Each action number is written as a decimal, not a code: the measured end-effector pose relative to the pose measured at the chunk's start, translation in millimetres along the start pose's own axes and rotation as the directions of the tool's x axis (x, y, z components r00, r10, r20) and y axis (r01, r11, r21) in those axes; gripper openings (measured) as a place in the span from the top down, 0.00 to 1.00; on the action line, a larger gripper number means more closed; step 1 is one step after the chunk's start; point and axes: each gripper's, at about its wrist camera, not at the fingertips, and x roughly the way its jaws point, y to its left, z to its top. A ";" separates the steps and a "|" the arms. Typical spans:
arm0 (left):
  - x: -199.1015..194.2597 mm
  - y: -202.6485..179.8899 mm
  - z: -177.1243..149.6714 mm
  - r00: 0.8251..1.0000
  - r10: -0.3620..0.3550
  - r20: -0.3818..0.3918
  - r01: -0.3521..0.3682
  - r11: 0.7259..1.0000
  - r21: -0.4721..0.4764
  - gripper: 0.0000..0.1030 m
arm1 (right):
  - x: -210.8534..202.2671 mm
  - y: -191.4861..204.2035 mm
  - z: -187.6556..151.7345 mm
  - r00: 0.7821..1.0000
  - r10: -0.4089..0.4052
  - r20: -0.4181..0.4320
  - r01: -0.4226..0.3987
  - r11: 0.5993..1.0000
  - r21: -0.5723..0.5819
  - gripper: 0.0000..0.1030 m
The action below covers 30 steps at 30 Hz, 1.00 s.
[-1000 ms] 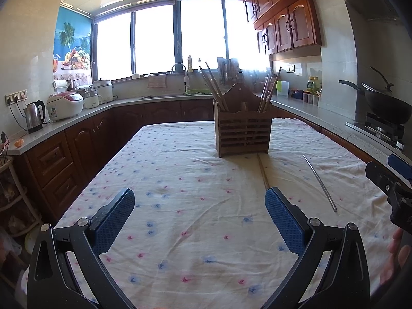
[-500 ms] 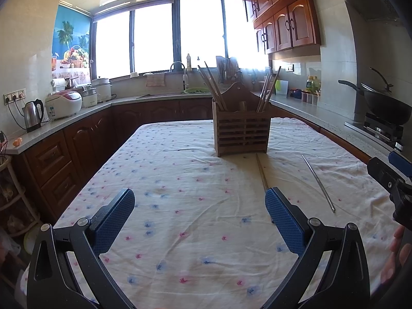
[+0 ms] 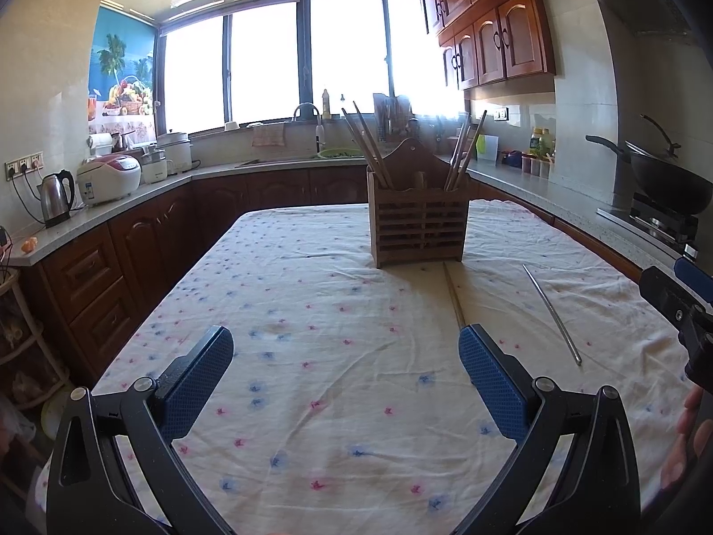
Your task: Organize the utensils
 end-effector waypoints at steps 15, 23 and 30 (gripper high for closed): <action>3.3 0.9 -1.3 1.000 -0.006 -0.008 0.006 1.000 -0.002 0.00 | 2.0 0.6 -0.1 1.000 0.004 -0.001 -0.004 1.000 -0.002 0.00; 4.4 1.7 -1.5 1.000 -0.010 -0.011 0.010 1.000 -0.003 0.00 | 2.9 0.7 0.2 1.000 0.004 -0.004 -0.004 1.000 -0.001 0.00; 5.3 1.1 -1.5 1.000 -0.011 -0.015 0.011 1.000 -0.004 0.00 | 2.8 0.6 0.2 1.000 0.004 -0.004 -0.004 1.000 -0.002 0.00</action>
